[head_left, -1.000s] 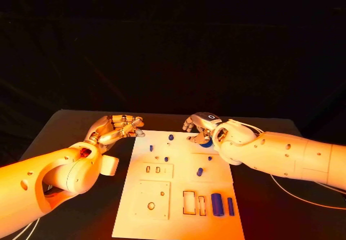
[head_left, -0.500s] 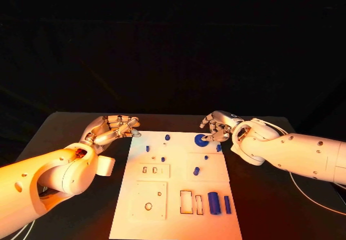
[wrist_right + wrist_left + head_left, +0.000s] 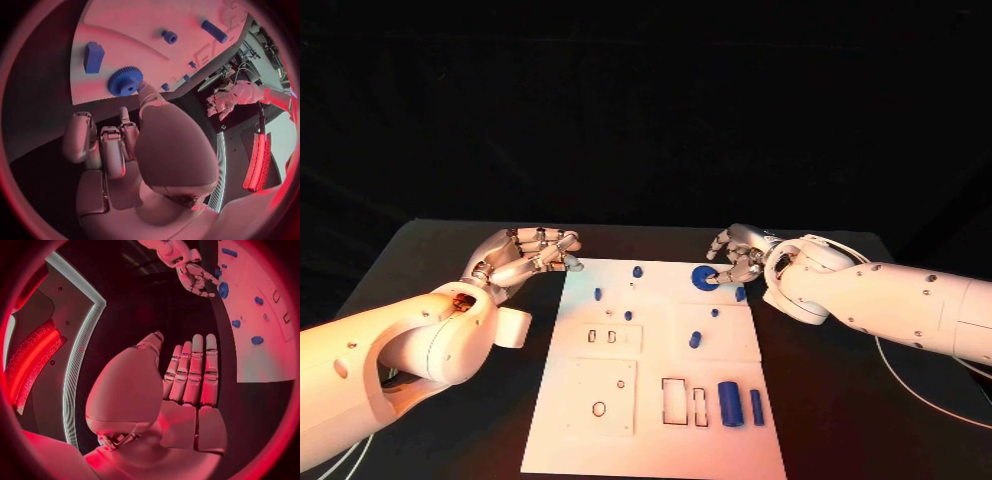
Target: Assemble the parts on the task board
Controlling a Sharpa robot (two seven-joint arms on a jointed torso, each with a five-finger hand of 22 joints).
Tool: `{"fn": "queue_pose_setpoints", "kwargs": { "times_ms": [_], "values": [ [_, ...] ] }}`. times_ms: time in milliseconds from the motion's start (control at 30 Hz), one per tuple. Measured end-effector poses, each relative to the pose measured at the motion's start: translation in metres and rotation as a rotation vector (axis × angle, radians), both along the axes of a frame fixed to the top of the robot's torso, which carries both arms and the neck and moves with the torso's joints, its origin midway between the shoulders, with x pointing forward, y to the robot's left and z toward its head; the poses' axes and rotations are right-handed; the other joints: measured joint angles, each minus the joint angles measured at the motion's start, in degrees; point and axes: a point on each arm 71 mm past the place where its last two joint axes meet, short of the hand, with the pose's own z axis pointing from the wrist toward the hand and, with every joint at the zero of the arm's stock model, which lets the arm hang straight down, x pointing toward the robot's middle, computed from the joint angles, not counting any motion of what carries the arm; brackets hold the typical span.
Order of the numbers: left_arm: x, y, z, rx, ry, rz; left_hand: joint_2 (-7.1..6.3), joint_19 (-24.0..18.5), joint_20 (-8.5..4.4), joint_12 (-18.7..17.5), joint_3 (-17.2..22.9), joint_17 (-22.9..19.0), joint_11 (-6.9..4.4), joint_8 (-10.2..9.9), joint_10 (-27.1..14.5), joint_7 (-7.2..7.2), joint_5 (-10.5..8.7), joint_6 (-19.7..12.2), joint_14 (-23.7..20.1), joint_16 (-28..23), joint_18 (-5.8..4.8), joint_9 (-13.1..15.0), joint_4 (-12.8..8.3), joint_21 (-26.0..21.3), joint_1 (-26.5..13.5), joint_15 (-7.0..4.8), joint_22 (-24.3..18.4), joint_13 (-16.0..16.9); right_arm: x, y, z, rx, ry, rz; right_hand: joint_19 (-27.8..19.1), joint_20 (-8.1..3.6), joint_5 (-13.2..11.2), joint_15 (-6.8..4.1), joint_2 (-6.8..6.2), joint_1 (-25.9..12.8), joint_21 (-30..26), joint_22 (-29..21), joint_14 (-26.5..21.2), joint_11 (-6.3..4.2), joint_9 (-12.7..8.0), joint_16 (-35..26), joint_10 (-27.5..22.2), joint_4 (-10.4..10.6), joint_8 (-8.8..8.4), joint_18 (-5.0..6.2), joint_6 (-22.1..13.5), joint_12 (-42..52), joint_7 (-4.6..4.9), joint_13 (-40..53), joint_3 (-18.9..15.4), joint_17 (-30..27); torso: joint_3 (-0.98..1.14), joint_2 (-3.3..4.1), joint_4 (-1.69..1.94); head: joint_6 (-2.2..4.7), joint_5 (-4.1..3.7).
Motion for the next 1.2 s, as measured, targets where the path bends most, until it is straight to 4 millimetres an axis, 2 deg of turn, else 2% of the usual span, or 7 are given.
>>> {"fn": "queue_pose_setpoints", "kwargs": {
  "times_ms": [333, 633, 867, 933, 1067, 1100, 1200],
  "values": [
    [0.0, 0.001, 0.0, 0.001, 0.001, 0.002, 0.0, 0.0, 0.0, 0.0, 0.0, 0.06, 0.2, 0.0, -0.2, 0.0, 0.0, 0.0, -0.21, 0.0, 0.0, -0.01, 0.0, 0.0, 0.0, -0.21, -0.01, -0.01, 0.003, 0.005, -0.008, -0.012, 0.032, 0.001, 0.39, 0.01, 0.0, 0.0, 0.45, 0.45, 0.22, 0.3, 0.0, 0.08, 0.09, 0.22, 0.25, 0.0, 0.23, 0.0, -0.03, 0.5, 0.03, 0.0, 0.0, -0.01, -0.04, -0.04, -0.08, -0.3, 0.13],
    [0.0, 0.001, 0.0, 0.002, 0.002, 0.003, 0.0, 0.0, 0.0, 0.0, 0.0, 0.05, 0.2, 0.0, -0.2, 0.0, 0.0, 0.0, -0.21, 0.0, 0.0, -0.01, 0.0, 0.0, 0.0, -0.21, -0.01, -0.01, 0.003, 0.009, -0.013, -0.017, 0.048, 0.009, 0.38, 0.01, 0.0, 0.0, 0.75, 0.74, 0.44, 0.68, 0.0, 0.08, 0.25, 0.21, 0.65, -0.01, 0.7, 0.0, 0.39, 0.79, -0.39, -0.01, 0.0, -0.02, -0.04, -0.05, -0.07, -0.46, 0.15],
    [0.0, 0.002, 0.0, 0.002, 0.003, 0.003, 0.0, 0.0, 0.0, 0.0, 0.0, 0.05, 0.2, 0.0, -0.2, 0.21, 0.0, -0.21, -0.21, 0.0, 0.0, -0.01, 0.0, 0.22, 0.0, -0.2, -0.02, -0.01, 0.005, 0.008, -0.013, -0.02, 0.048, 0.006, 0.38, 0.01, 0.0, 0.0, 2.13, 1.33, 0.44, 0.82, 0.0, 0.08, 0.33, 0.21, 0.65, -0.08, 0.89, 0.0, 0.78, 0.79, -0.34, -0.02, 0.91, -0.02, -0.04, -0.08, -0.05, -0.5, 0.1],
    [0.001, 0.002, -0.001, 0.003, 0.003, 0.003, 0.0, 0.0, 0.0, 0.0, 0.0, 0.05, 0.2, 0.0, -0.2, 0.21, 0.0, -0.21, -0.21, 0.0, 0.0, -0.01, 0.0, 0.22, 0.0, -0.2, -0.02, 0.03, 0.005, 0.008, -0.013, -0.02, 0.049, 0.005, 0.38, 0.01, -0.01, 0.0, 2.58, 1.78, 0.66, 0.98, 0.0, 0.08, 0.17, 0.21, 0.65, -0.29, 1.11, 0.0, 1.12, 0.79, -0.6, -0.02, 2.06, -0.02, -0.04, -0.08, -0.05, -0.54, 0.13],
    [0.001, 0.002, -0.001, 0.003, 0.004, 0.003, 0.0, 0.0, 0.0, 0.0, 0.0, 0.08, 0.2, 0.0, -0.2, 0.21, 0.0, -0.21, -0.21, 0.22, 0.0, -0.01, 0.0, 0.22, 0.0, -0.2, -0.02, 0.04, 0.006, 0.008, -0.013, -0.02, 0.048, 0.005, 0.41, -0.02, -0.06, 0.0, 2.9, 2.3, 0.9, 1.44, 0.0, -0.14, -0.39, 0.2, 0.87, -0.37, 1.03, 0.0, 1.84, 0.98, -0.54, -0.02, 4.85, -0.03, -0.04, -0.08, -0.06, -0.57, 0.21],
    [0.001, 0.002, -0.001, 0.003, 0.004, 0.003, 0.0, 0.0, 0.0, 0.0, 0.0, 0.11, 0.2, 0.0, -0.2, 0.21, 0.0, -0.21, -0.2, 0.22, 0.0, -0.01, 0.0, 0.22, 0.0, -0.2, -0.02, 0.04, 0.006, 0.008, -0.013, -0.02, 0.048, 0.006, 0.6, -0.21, 0.25, 0.0, 3.22, 3.27, 0.94, 1.63, 0.01, -0.28, -0.63, 0.2, 1.01, -0.4, 0.99, 0.01, 2.53, 1.15, -0.59, -0.02, 6.69, -0.03, -0.03, -0.07, -0.07, -0.6, 0.23],
    [0.001, 0.002, -0.001, 0.003, 0.005, 0.003, 0.0, 0.0, 0.0, 0.0, 0.0, 0.11, 0.2, 0.0, -0.2, 0.21, 0.0, -0.21, -0.2, 0.22, 0.0, -0.01, 0.0, 0.22, 0.0, -0.2, -0.02, 0.03, 0.006, 0.009, -0.012, -0.019, 0.046, 0.008, 0.6, -0.21, 0.22, 0.0, 2.44, 4.02, 0.94, 2.04, 0.01, -0.43, -1.66, 0.2, 1.17, -0.45, 0.54, 0.0, 3.58, 1.15, -0.67, -0.02, 11.48, -0.03, -0.01, -0.05, -0.08, -0.63, 0.23]
  ]
}}
